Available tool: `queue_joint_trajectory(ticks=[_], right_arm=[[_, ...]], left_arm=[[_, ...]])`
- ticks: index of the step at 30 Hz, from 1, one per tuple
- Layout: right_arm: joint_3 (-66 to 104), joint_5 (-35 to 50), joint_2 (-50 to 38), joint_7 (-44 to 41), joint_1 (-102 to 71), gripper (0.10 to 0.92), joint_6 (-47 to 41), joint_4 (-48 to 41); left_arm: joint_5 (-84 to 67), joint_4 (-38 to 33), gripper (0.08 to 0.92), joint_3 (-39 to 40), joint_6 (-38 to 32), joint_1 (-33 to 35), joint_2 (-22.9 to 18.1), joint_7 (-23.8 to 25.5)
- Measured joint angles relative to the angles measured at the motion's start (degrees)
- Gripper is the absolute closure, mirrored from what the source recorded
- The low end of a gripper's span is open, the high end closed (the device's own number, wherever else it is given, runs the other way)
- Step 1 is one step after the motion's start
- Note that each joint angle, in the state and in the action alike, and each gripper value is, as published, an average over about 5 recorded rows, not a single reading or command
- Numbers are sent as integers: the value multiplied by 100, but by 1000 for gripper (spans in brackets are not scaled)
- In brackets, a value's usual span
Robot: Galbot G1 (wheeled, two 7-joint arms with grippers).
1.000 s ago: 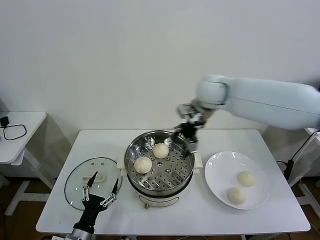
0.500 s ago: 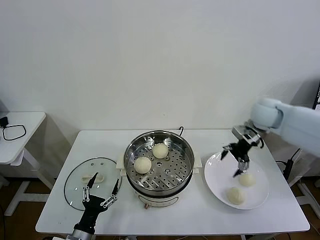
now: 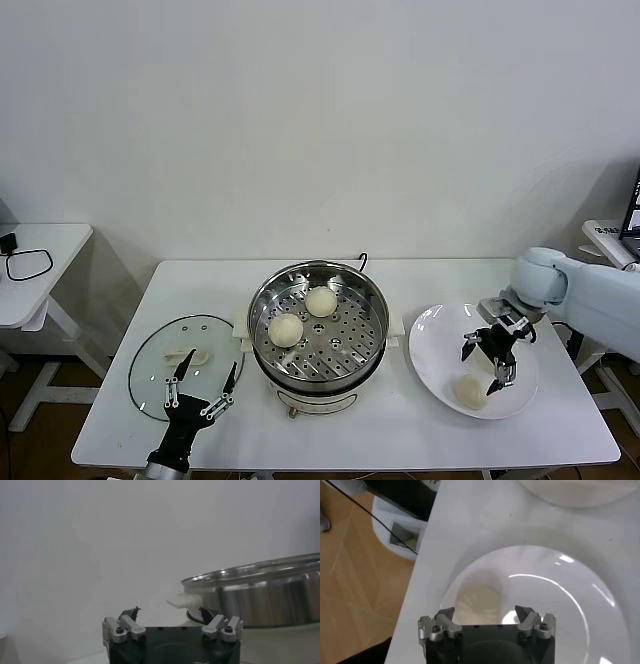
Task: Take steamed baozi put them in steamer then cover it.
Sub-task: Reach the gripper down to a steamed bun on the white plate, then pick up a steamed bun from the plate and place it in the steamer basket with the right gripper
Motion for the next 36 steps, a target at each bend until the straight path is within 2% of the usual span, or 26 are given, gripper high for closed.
queue_joint_trajectory(ticks=[14,23,36], right_arm=[[310,-193,-15,181,-544,208,10,-154],[370,-198,-93,296,-579,341,33,-110],[284,-36,-172,179,90,430,285,150]], left_arm=[[6,10,177,-15,-8,-7,-6,-22],[4,-21,177,24,4,-27,-46,-57],[-3,-83,177,-2,4,-17,59,-64]])
